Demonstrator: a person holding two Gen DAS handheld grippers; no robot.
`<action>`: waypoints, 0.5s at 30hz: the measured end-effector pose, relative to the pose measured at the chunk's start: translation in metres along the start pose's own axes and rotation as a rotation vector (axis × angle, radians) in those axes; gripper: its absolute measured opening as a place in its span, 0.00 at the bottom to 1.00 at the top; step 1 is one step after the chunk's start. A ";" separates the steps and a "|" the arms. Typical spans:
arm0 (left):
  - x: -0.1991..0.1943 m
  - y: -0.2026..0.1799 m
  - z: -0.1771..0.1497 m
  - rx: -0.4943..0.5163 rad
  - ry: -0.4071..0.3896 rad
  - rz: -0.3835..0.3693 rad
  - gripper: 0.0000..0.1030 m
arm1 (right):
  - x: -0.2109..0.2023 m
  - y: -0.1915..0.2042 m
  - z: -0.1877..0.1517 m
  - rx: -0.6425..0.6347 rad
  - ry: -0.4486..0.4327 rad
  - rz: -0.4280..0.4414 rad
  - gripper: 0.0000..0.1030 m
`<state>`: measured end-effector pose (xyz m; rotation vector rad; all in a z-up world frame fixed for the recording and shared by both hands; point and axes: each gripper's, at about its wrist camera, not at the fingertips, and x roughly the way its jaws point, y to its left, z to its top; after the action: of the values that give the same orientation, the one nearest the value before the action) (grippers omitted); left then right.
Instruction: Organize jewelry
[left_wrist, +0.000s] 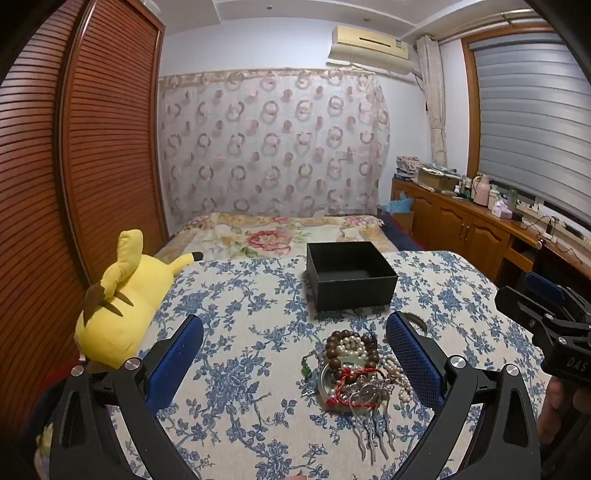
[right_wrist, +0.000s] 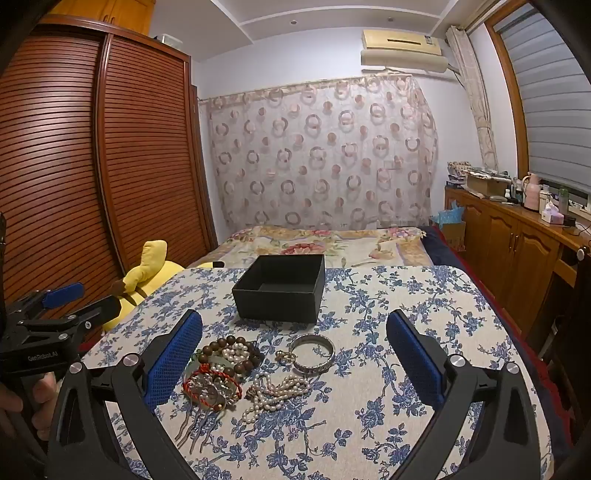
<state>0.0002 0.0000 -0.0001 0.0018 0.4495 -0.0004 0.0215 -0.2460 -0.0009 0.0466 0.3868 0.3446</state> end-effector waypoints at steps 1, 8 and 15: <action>0.000 0.000 0.000 -0.002 0.000 -0.001 0.93 | 0.000 0.000 0.000 0.000 0.001 0.000 0.98; 0.000 0.000 0.000 -0.001 -0.001 -0.001 0.93 | 0.000 0.000 0.000 -0.003 -0.002 0.000 0.98; 0.000 0.000 0.000 -0.002 -0.002 -0.002 0.93 | -0.001 0.001 0.000 -0.004 -0.001 -0.002 0.98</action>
<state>0.0001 0.0001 0.0000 -0.0007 0.4476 -0.0014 0.0210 -0.2456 -0.0002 0.0428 0.3851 0.3430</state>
